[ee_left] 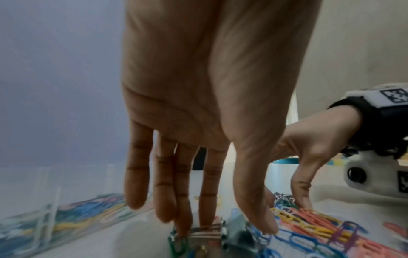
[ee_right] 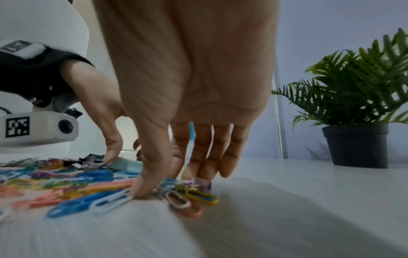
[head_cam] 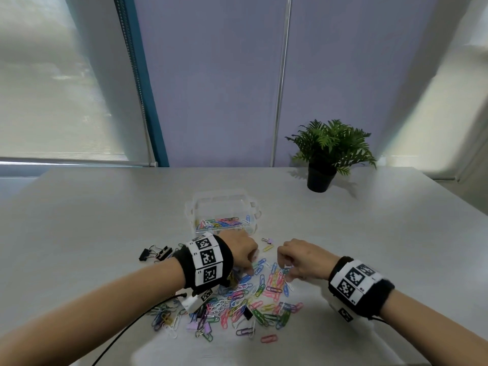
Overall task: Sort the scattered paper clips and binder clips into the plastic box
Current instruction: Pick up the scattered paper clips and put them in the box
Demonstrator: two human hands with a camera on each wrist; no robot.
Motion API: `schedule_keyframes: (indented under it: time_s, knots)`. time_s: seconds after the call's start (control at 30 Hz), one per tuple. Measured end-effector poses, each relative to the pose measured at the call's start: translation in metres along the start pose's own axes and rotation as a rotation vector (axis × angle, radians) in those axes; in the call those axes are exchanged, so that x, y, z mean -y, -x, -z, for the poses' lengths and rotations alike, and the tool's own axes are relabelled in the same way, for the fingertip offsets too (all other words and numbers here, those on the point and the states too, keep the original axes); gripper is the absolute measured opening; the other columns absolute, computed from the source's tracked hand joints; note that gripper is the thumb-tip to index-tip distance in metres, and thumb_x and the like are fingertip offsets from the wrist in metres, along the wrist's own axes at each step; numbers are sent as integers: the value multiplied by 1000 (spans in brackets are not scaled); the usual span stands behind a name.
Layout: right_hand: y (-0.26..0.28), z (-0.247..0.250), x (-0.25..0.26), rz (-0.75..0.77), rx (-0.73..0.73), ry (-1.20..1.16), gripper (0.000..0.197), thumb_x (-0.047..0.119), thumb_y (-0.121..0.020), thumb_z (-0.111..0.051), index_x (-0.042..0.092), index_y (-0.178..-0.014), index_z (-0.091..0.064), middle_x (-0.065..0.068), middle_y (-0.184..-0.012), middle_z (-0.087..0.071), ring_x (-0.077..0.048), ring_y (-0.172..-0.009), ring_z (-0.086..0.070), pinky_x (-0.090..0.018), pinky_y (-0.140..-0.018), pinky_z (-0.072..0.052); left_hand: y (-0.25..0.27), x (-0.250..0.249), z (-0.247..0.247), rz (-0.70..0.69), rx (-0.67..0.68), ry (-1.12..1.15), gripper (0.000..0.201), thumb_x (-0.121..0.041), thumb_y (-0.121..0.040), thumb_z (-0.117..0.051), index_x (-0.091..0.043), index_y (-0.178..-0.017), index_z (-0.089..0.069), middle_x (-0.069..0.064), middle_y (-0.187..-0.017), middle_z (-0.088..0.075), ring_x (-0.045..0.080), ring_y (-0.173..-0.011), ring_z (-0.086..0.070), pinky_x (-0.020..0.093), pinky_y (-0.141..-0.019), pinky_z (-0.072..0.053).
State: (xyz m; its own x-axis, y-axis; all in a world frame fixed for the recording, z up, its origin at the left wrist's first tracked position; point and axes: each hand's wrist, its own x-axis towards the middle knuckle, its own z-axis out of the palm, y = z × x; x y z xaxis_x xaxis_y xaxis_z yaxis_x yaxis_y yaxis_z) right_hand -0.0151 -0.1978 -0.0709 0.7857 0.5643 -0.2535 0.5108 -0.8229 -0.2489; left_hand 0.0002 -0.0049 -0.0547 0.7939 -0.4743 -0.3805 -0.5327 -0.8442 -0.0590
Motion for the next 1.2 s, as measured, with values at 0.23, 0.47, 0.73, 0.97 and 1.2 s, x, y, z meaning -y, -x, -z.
schedule_keyframes:
  time_s: [0.23,0.47,0.73,0.97,1.2]
  knots:
    - [-5,1,9,-27,-79,-6,13,16,-84,-51,7,-87,-61,-14,-86,-66,-28,-79,-57,-32,-68,-41,-1,-36,-6,-114,-119,50,47,-33,-80,-68,-5,-116,-54,16,-118,-52,33,-110,-51,39,-76,-43]
    - [-5,4,4,-58,-98,-62,13,15,-83,-55,5,-87,-61,-15,-88,-66,-27,-79,-56,-30,-64,-40,-7,-42,0,-99,-154,114,19,-10,-85,-56,-5,-100,-66,19,-107,-63,36,-98,-61,38,-77,-49]
    - [-4,12,-6,-76,-150,-371,21,3,-80,-58,13,-94,-70,4,-72,-67,12,-55,-56,-7,-60,-40,-12,-6,8,-152,-84,419,18,-4,-85,-55,-7,-97,-69,10,-102,-71,19,-91,-62,22,-74,-44]
    - [-14,38,-2,-130,-149,-956,11,-8,-80,-62,-4,-90,-65,-13,-73,-65,-10,-56,-65,-18,-57,-54,-3,36,23,-120,-80,914,5,-8,-91,-55,-9,-89,-59,-1,-78,-53,14,-74,-52,16,-65,-48]
    - [-62,64,26,-87,-163,-1079,14,-13,-84,-54,-5,-93,-61,3,-57,-67,-5,-48,-62,-15,-54,-54,11,88,42,16,-263,1106,17,-1,-90,-53,-10,-76,-54,5,-72,-53,12,-60,-57,13,-52,-53]
